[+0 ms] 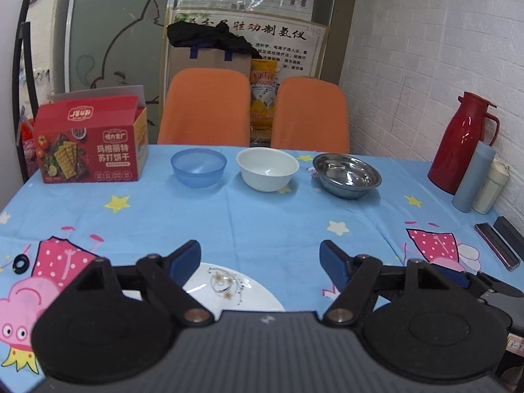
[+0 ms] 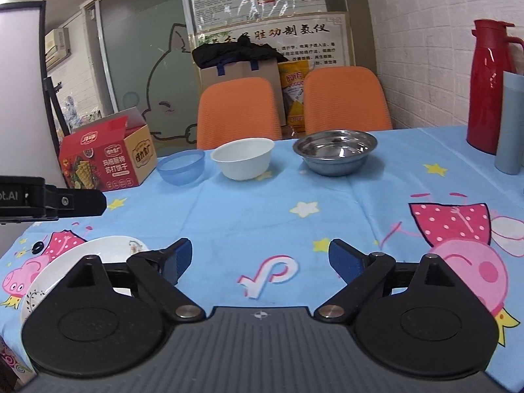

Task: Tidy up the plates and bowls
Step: 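Move both tools toward the steel bowl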

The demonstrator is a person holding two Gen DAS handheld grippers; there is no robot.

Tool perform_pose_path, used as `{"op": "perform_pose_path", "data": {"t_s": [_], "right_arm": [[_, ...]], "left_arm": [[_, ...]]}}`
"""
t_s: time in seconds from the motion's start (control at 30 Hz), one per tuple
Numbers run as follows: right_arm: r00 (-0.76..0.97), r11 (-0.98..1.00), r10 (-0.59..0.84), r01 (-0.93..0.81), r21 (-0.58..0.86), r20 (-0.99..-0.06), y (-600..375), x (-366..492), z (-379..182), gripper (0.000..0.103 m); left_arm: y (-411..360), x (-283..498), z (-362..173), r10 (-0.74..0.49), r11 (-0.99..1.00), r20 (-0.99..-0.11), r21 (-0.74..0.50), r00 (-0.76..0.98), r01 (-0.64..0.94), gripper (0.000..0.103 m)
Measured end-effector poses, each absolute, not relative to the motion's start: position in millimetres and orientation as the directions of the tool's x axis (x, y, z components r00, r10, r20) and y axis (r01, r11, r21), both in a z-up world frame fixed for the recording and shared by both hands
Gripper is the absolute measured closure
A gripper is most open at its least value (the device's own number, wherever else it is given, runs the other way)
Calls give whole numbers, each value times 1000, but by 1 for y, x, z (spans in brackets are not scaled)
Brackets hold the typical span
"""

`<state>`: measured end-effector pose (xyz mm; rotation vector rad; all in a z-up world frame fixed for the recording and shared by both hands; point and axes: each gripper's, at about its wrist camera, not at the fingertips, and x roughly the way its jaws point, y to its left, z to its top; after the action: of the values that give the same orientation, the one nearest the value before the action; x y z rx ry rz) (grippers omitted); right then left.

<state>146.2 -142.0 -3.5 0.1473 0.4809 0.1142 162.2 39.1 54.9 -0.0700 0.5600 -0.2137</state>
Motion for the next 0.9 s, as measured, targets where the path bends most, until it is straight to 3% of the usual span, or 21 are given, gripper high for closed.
{"op": "perform_pose_path", "data": {"t_s": [0.3,0.5,0.63,0.9], "right_arm": [[863,977,127,-24,212,-488,-196,173,-10,0],[839,971,137,-10,237,-527,-229,208,-10,0],[831,969,143,-7,247,-538,-254,239,-2,0],[826,976,93,33,213,-556,-284,317,15,0]], "left_arm": [[-24,210,54,-236,968,-577,-70,782,241,28],[-55,262,54,-398,916,-638,-233,659,327,28],[-57,314,65,-481,877,-617,-346,623,334,29],[-81,426,63,-568,823,-616,-417,546,386,29]]}}
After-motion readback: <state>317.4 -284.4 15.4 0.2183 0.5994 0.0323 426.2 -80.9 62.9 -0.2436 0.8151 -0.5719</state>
